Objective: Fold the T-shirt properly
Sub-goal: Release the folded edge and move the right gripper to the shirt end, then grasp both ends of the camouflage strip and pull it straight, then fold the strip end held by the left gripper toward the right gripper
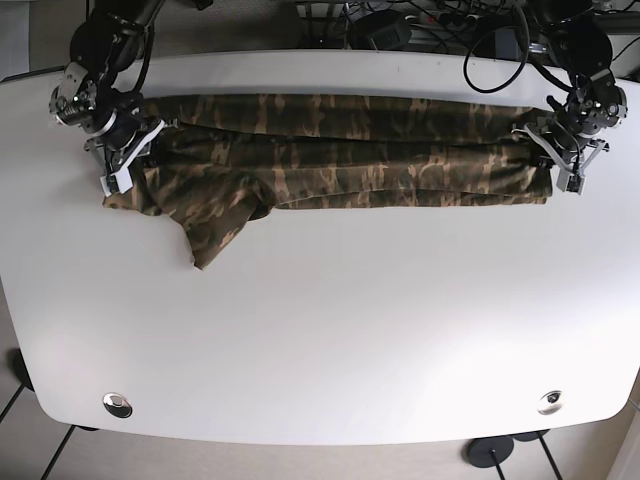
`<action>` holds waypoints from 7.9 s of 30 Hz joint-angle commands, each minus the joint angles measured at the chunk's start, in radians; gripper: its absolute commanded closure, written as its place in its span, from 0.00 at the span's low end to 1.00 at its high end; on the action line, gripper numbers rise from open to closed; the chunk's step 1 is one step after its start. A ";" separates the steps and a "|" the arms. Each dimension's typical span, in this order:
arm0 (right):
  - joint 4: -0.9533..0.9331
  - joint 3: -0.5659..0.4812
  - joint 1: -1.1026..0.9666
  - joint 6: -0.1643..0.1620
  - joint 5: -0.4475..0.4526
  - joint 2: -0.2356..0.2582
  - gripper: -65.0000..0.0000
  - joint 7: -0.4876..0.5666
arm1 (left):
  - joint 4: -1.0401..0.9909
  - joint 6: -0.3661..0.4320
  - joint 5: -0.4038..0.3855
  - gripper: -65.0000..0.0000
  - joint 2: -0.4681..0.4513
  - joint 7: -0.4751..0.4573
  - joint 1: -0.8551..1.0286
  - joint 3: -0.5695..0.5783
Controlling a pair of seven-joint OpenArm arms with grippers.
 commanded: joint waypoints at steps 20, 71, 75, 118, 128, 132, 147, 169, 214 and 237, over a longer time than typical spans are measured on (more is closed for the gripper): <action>-0.468 -0.229 0.493 -0.012 -0.038 0.069 0.23 0.181 | -0.051 0.002 0.010 0.91 -0.016 0.007 -0.007 -0.002; 0.458 0.302 -0.236 -0.045 0.419 -0.063 0.37 -0.097 | -0.044 0.002 0.011 0.91 -0.021 0.007 -0.007 0.001; 0.454 0.144 -0.206 -0.054 0.439 -0.050 0.39 -0.095 | -0.044 0.002 0.011 0.91 -0.023 0.007 -0.009 0.003; 0.049 0.049 -0.099 -0.040 0.057 -0.076 0.70 0.123 | -0.189 -0.001 -0.503 0.54 -0.078 0.223 -0.030 -0.045; 0.049 0.049 -0.087 -0.040 0.057 -0.077 0.70 0.123 | 0.321 0.001 -0.503 0.99 0.026 0.248 0.040 -0.003; 0.049 0.049 -0.087 -0.040 0.059 -0.077 0.70 0.123 | 0.394 0.007 -0.500 0.98 0.091 0.299 0.034 0.106; 0.049 0.049 -0.093 -0.040 0.059 -0.077 0.70 0.123 | 0.287 0.038 -0.323 0.98 0.338 0.272 -0.073 0.396; 0.047 0.049 -0.094 -0.040 0.059 -0.094 0.70 0.121 | 0.476 0.240 -0.323 0.43 0.280 0.274 -0.213 0.706; 0.046 0.050 -0.093 -0.038 0.059 -0.100 0.70 0.121 | 0.226 -0.067 -0.128 0.89 0.137 0.114 -0.095 0.836; 0.049 0.049 -0.087 -0.038 0.059 -0.128 0.70 0.121 | 0.129 -0.068 -0.114 0.89 0.131 0.019 -0.116 0.494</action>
